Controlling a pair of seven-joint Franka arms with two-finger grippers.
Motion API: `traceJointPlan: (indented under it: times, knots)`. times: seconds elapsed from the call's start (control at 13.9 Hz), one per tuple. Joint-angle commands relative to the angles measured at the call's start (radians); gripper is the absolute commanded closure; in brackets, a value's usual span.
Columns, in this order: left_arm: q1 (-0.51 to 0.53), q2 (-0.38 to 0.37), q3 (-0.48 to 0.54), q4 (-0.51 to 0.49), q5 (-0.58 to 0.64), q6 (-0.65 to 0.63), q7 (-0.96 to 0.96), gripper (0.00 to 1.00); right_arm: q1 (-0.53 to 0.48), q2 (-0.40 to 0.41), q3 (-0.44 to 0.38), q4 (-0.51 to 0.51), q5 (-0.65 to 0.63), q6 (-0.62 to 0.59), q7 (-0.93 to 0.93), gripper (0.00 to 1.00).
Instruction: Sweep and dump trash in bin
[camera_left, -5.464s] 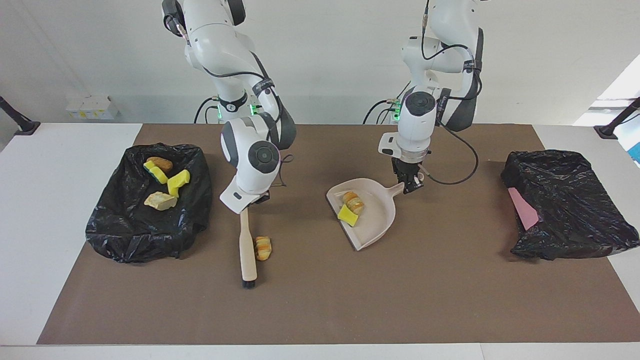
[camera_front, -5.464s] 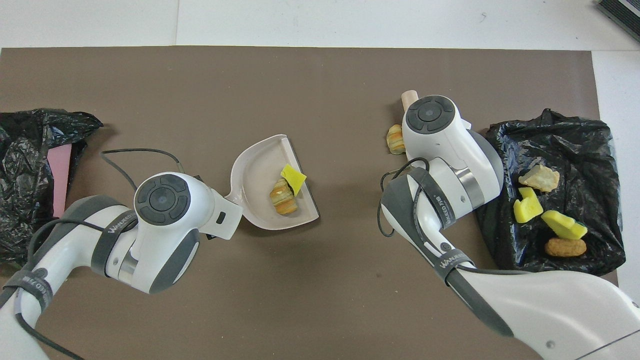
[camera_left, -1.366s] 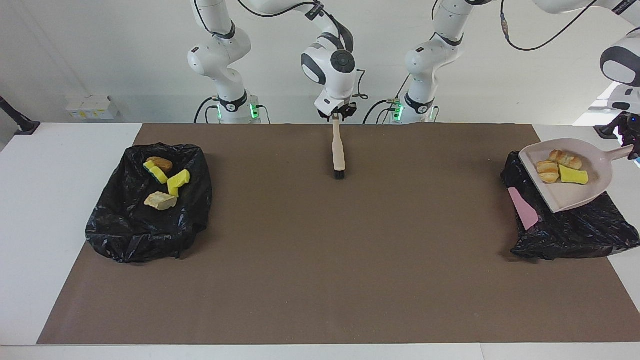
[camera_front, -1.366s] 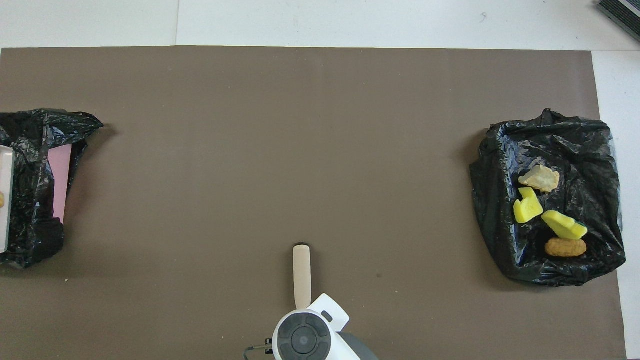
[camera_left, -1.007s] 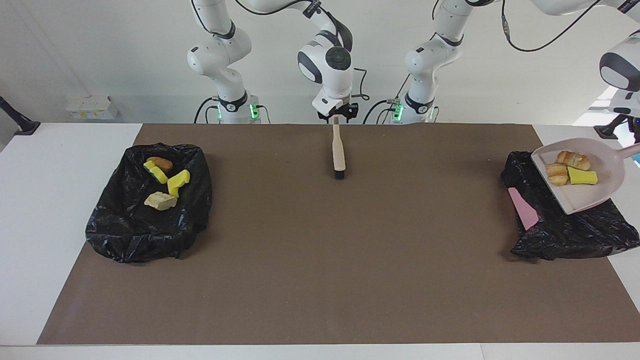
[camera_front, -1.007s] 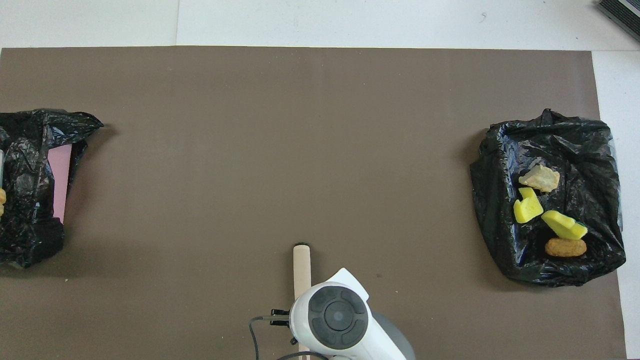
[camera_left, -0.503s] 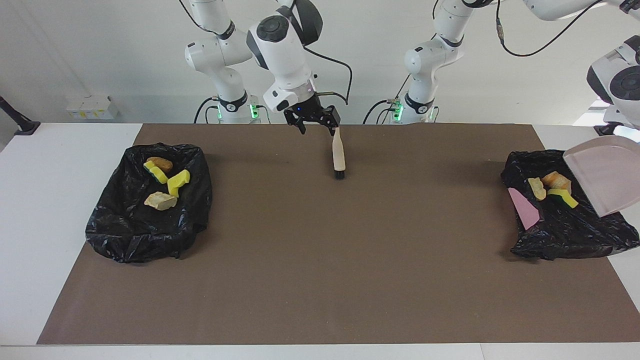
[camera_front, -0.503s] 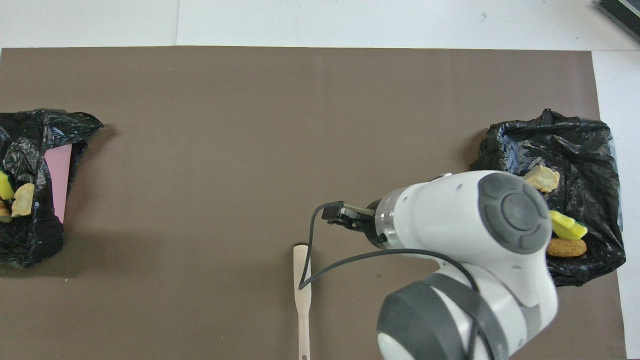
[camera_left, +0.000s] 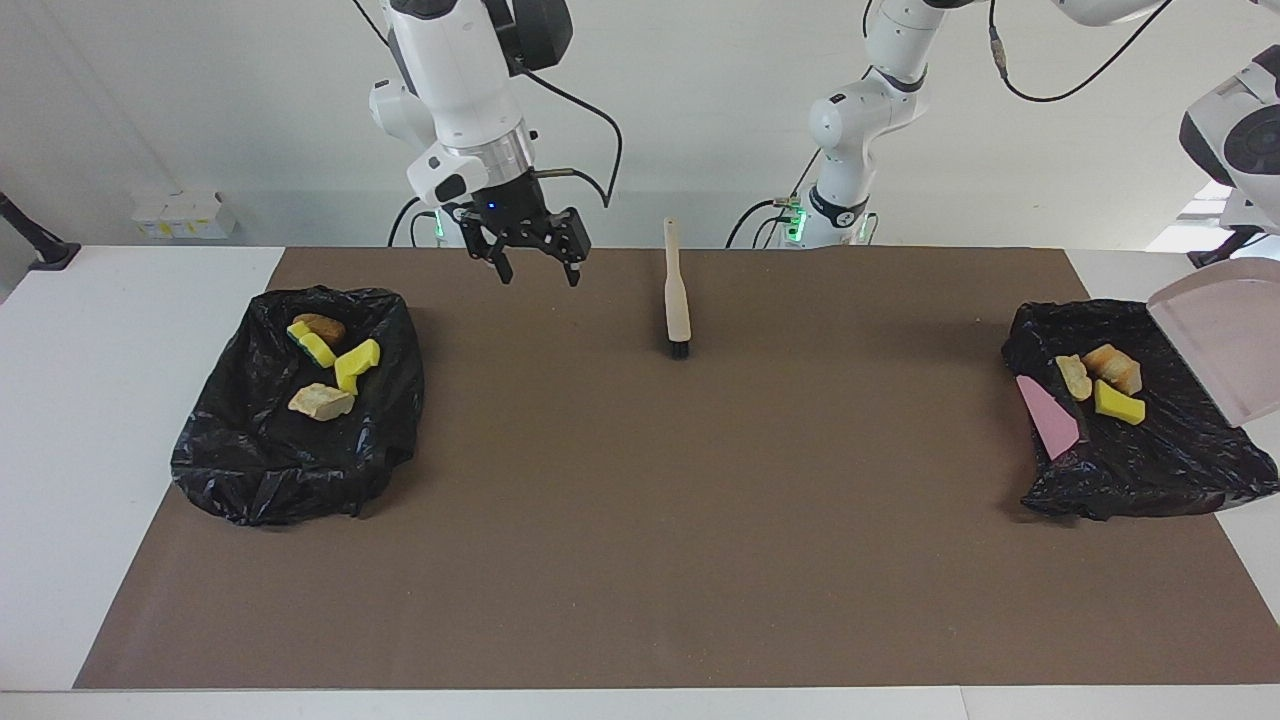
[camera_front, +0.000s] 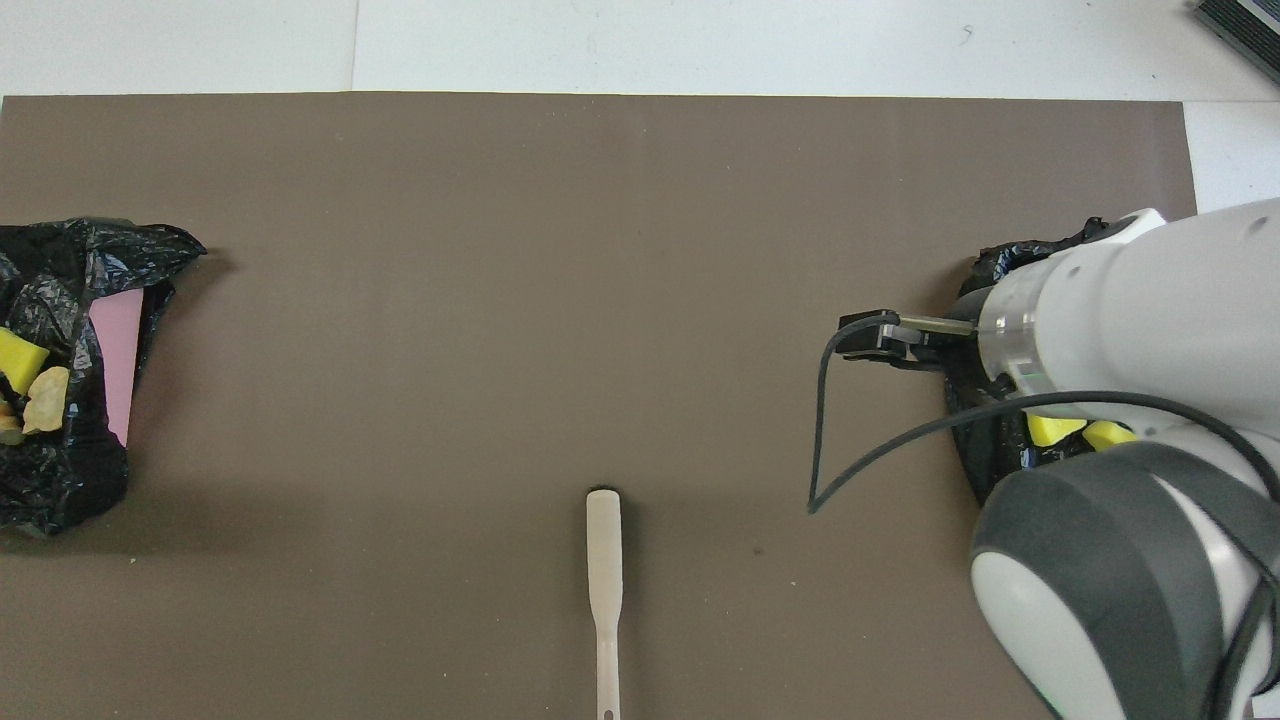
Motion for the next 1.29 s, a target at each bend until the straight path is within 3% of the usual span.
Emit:
traceJointPlan:
  times: [0.0, 0.36, 0.93, 1.22]
  knots:
    - [-0.047, -0.014, 0.001, 0.004, -0.14, -0.068, -0.064, 1.0, -0.033, 0.026, 0.016, 0.071, -0.081, -0.083, -0.023, 0.0]
    - [-0.155, -0.018, -0.004, -0.001, -0.323, -0.183, -0.319, 1.0, -0.093, 0.126, 0.014, 0.26, -0.111, -0.266, -0.027, 0.0]
    - [-0.417, -0.051, -0.005, -0.018, -0.573, -0.39, -0.932, 1.0, -0.13, 0.114, 0.016, 0.235, -0.1, -0.26, -0.075, 0.0]
    - [-0.564, -0.06, -0.007, -0.03, -0.717, -0.404, -1.283, 1.0, -0.133, 0.104, 0.016, 0.218, -0.097, -0.237, -0.076, 0.0]
